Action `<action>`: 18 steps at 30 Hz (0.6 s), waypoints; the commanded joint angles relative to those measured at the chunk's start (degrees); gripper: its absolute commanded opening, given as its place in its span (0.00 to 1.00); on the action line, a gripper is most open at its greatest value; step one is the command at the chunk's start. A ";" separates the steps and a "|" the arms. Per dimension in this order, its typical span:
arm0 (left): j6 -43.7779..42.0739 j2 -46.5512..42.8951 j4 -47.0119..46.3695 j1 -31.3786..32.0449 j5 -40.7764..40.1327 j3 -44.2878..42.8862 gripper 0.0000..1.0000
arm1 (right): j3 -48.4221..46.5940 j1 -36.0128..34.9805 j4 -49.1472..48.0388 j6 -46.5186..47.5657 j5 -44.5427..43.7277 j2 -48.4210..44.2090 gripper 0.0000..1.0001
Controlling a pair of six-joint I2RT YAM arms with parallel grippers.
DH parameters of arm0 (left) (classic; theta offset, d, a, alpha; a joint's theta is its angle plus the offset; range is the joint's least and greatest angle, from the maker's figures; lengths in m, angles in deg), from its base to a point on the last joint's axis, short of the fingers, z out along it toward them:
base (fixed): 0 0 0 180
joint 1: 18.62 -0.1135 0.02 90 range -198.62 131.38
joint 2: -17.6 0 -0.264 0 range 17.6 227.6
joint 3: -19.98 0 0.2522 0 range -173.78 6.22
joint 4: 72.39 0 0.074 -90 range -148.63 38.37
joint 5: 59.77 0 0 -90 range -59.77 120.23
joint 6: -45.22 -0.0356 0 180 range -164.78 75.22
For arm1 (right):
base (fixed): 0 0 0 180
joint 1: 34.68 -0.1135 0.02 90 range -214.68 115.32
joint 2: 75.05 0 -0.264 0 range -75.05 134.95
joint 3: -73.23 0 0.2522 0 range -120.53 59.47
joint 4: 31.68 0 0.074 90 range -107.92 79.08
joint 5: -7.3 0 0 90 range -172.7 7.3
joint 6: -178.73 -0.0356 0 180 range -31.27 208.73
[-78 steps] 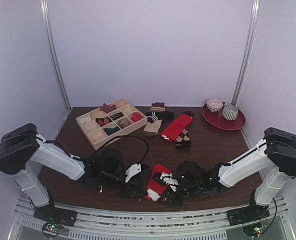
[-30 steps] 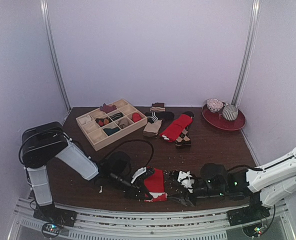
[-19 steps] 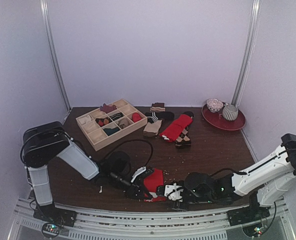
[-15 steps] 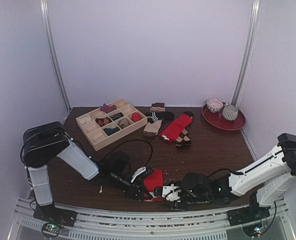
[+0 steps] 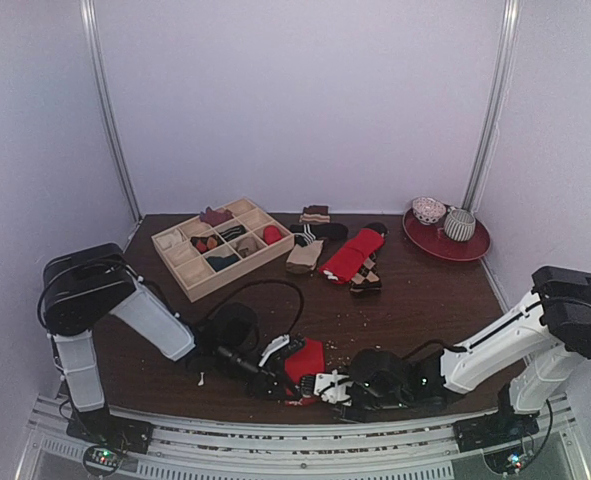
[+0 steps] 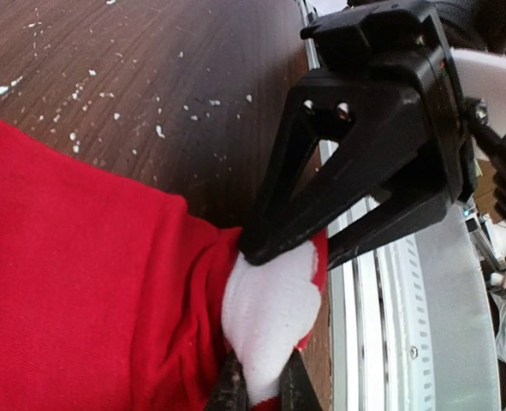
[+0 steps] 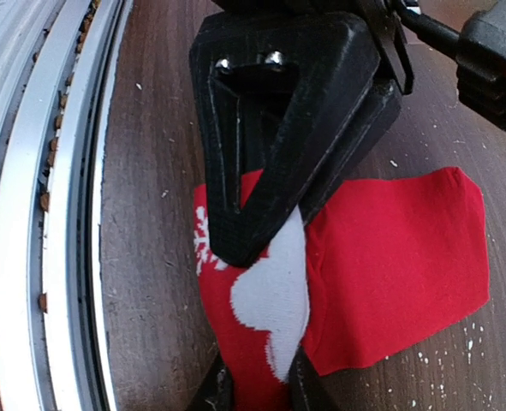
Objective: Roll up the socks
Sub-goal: Roll the sock at the center of the board.
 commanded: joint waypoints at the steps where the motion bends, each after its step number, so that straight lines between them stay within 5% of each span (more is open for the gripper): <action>1: -5.95 -3.55 16.10 0.07 -8.79 3.27 0.23 | -3.27 2.20 5.32 -3.46 7.01 -0.20 0.17; 6: -10.90 -18.54 11.80 0.07 -18.76 8.86 0.56 | -10.38 5.78 19.72 -5.84 16.32 1.02 0.17; 9: -13.41 -24.00 9.28 0.26 -22.59 11.73 0.67 | -14.63 7.32 25.82 -7.16 20.49 3.93 0.17; 18: -16.68 -25.80 -3.02 2.00 -23.32 16.27 0.69 | -20.58 12.62 32.31 -11.91 33.95 15.71 0.17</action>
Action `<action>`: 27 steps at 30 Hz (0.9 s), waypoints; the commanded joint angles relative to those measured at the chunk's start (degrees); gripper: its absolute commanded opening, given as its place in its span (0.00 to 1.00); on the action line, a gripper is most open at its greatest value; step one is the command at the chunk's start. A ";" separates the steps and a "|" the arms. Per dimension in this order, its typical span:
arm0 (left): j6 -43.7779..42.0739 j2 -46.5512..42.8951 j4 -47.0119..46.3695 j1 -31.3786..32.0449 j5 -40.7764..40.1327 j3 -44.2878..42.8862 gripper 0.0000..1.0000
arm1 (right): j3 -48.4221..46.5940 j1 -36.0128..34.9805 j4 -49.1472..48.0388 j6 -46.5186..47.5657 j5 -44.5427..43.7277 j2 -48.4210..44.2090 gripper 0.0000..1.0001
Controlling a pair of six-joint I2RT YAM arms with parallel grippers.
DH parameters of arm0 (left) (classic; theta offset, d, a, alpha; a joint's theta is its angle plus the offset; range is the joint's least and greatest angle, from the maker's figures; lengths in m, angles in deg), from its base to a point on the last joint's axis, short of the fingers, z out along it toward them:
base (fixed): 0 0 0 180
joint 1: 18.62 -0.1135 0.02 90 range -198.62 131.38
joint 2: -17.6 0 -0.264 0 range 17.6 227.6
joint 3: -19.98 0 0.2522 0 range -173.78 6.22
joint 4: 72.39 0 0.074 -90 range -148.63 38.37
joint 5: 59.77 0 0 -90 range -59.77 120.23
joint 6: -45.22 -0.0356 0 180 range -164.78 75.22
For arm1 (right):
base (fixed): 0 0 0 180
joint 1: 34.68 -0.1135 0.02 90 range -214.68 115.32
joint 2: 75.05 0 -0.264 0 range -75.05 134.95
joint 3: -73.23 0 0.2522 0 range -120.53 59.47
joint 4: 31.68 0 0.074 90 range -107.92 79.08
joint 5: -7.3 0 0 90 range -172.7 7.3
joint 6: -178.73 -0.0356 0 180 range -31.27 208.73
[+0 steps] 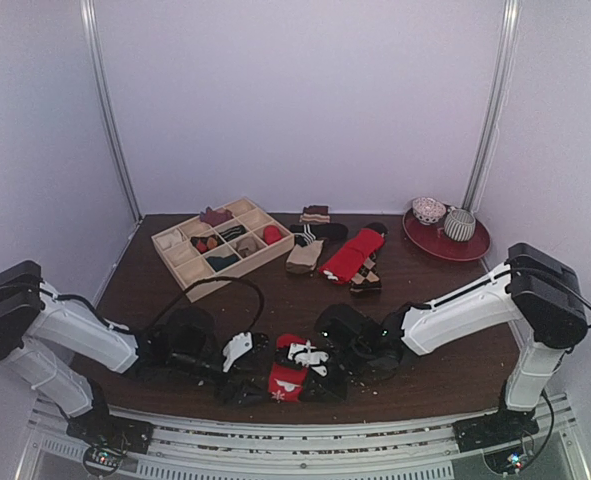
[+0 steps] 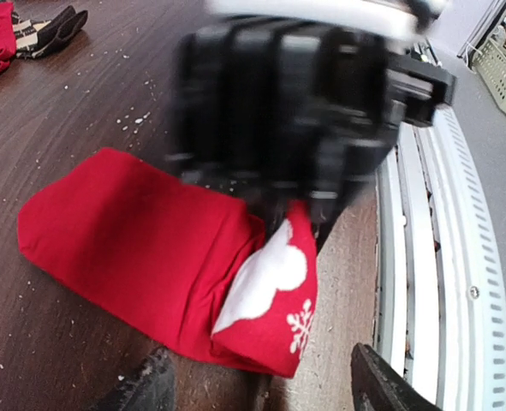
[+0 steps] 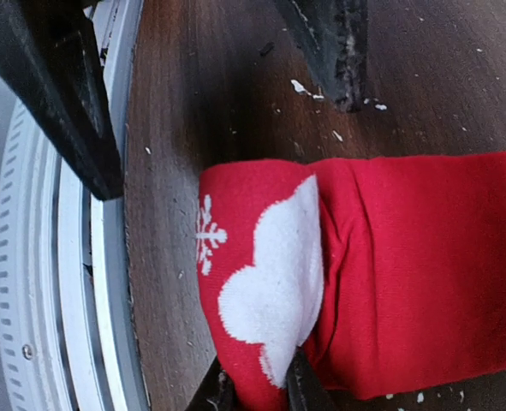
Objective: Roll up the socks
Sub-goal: Roll the sock at the center of the board.
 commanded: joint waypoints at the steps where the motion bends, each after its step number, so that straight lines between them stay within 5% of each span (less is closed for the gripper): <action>1: -3.54 1.79 -9.28 0.49 -0.71 0.66 0.69 | -0.23 2.09 8.82 -4.02 7.52 6.71 0.17; 9: -6.46 9.54 -10.99 1.28 2.20 -3.34 0.69 | -1.08 3.53 10.22 -3.64 10.82 9.72 0.16; 19: -1.64 11.46 -8.65 1.28 2.17 -0.62 0.24 | -0.50 5.53 9.90 -4.16 10.75 10.71 0.16; 22: -1.24 11.54 -7.28 1.28 1.71 -1.35 0.00 | -1.21 5.65 10.36 -4.16 9.64 11.13 0.18; 27: 3.87 13.66 -3.31 1.28 -0.49 -3.24 0.00 | -0.53 5.75 7.77 -4.61 4.86 7.24 0.33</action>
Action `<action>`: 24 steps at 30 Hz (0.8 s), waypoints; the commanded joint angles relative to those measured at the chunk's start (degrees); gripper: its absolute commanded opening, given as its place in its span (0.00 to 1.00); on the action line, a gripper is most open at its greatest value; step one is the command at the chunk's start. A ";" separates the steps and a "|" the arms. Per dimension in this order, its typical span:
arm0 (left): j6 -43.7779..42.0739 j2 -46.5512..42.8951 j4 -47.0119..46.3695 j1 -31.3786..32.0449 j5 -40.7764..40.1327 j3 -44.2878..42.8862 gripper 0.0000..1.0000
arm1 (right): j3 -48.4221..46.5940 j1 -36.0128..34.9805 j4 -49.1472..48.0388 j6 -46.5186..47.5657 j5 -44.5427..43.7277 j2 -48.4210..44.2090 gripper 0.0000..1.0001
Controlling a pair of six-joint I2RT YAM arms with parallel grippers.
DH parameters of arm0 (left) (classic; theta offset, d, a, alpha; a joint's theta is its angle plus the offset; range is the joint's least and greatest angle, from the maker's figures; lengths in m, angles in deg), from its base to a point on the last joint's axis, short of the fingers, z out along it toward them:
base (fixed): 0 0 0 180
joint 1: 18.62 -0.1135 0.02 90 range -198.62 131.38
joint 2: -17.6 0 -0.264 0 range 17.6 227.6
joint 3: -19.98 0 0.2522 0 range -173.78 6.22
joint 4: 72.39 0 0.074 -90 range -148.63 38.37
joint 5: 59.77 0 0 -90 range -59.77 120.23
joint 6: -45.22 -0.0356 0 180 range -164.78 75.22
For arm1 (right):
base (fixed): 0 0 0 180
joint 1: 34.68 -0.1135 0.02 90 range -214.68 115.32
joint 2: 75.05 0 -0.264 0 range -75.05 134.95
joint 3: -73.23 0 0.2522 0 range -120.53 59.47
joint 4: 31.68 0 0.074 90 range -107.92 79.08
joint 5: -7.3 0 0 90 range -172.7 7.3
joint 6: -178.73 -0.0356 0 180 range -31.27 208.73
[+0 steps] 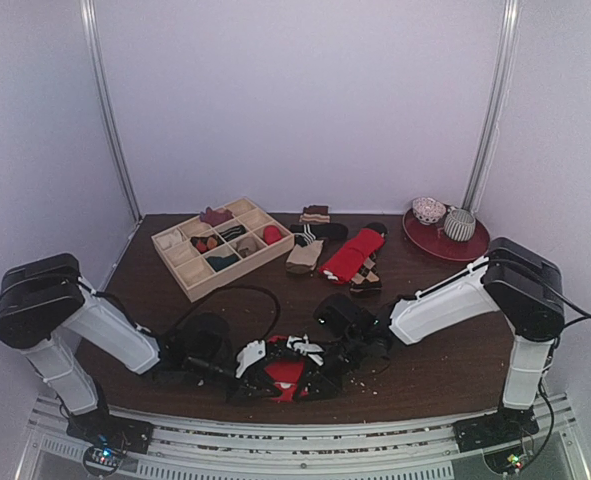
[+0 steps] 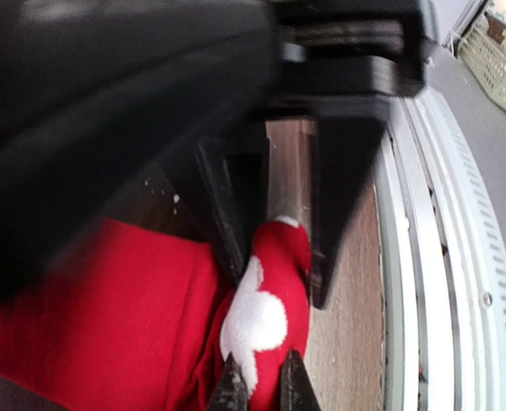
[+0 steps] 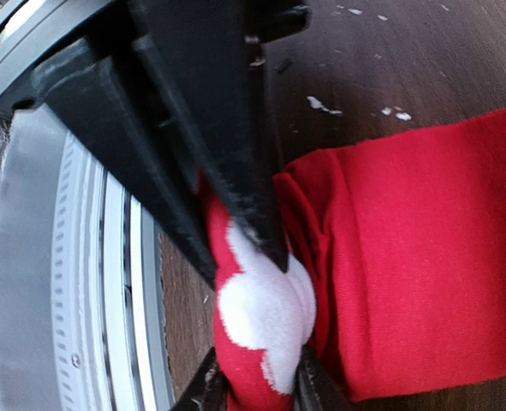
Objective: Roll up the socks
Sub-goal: Roll the sock at the center of the board.
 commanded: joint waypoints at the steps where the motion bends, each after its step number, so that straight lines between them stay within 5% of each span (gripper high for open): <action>1: 6.41 2.65 5.91 0.08 -3.77 -0.91 0.00 | 3.90 0.24 6.68 -0.71 -12.20 -1.14 0.36; 6: 16.50 3.97 8.28 -0.78 -4.89 -0.57 0.00 | 10.56 0.05 -6.27 1.23 -20.75 -13.20 0.47; 12: 25.94 4.82 2.26 -2.79 -3.16 2.84 0.00 | 20.09 -7.39 -19.34 15.35 -34.24 -22.56 0.52; 24: 28.03 8.01 -2.08 -2.94 -0.77 4.33 0.00 | 20.23 -12.89 -27.01 23.00 -40.34 -16.13 0.56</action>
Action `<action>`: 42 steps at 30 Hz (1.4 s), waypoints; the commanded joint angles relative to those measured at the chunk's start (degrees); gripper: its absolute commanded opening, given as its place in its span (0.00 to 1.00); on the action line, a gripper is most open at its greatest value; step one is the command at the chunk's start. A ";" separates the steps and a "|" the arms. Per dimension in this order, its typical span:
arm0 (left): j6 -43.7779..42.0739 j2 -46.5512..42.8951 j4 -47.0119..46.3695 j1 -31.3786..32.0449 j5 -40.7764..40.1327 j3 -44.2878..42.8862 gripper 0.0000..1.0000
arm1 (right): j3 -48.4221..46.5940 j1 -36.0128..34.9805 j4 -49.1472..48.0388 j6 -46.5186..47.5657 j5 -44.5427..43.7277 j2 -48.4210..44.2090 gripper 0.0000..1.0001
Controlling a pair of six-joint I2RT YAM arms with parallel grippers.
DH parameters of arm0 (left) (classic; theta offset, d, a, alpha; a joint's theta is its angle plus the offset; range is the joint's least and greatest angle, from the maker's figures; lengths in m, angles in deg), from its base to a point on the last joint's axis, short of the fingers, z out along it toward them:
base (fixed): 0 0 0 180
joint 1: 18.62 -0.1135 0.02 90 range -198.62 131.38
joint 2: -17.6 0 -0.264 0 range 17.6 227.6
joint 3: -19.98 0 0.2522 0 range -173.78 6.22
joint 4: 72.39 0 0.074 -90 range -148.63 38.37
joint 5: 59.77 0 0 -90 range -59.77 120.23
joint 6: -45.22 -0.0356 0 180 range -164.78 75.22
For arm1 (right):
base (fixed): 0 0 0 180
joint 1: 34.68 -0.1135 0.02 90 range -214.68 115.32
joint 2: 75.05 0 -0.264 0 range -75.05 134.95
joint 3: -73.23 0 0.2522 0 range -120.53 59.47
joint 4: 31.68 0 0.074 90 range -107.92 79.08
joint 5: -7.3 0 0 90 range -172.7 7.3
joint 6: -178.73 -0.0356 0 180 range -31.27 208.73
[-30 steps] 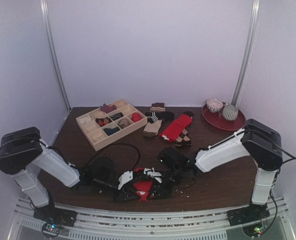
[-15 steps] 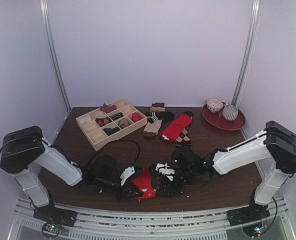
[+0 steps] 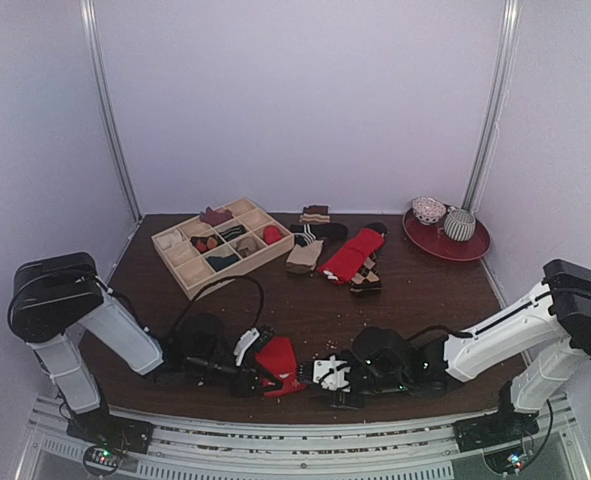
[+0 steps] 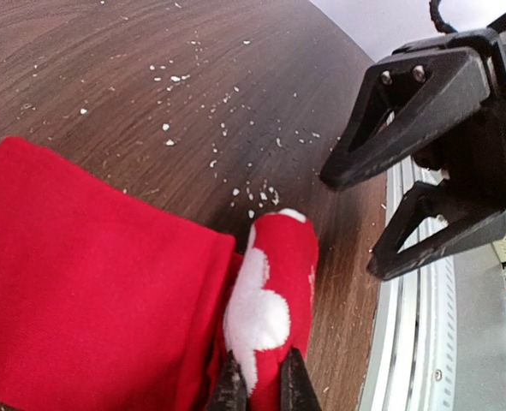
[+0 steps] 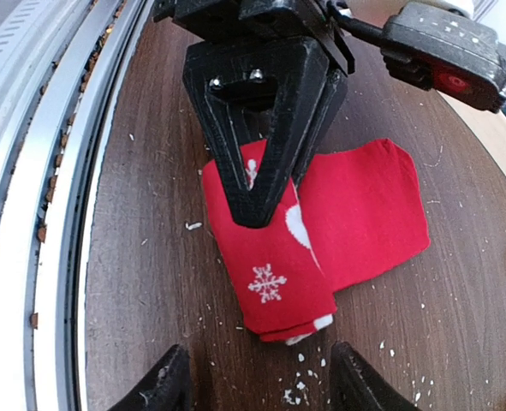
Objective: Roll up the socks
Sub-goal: Roll the sock at the center of the board.
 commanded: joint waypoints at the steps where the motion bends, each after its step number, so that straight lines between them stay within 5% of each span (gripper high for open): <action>1: 1.16 3.00 8.48 -0.31 -1.74 2.43 0.00 | -1.88 -0.87 -4.93 3.83 -4.94 3.45 0.56; 20: -0.17 4.37 7.44 -0.35 0.05 2.58 0.00 | -5.74 -0.69 -7.37 2.68 -0.68 12.34 0.51; 30: -1.24 4.55 3.02 -0.33 1.99 3.34 0.00 | -8.36 0.04 -4.91 2.01 3.90 15.04 0.27; 37: -5.18 1.53 1.11 -0.34 2.59 3.18 0.30 | -11.38 1.16 1.46 -0.57 6.08 17.69 0.12; 42: -8.64 -5.49 4.50 -0.32 -0.62 3.69 0.50 | -13.80 1.30 9.78 -1.83 5.37 18.13 0.10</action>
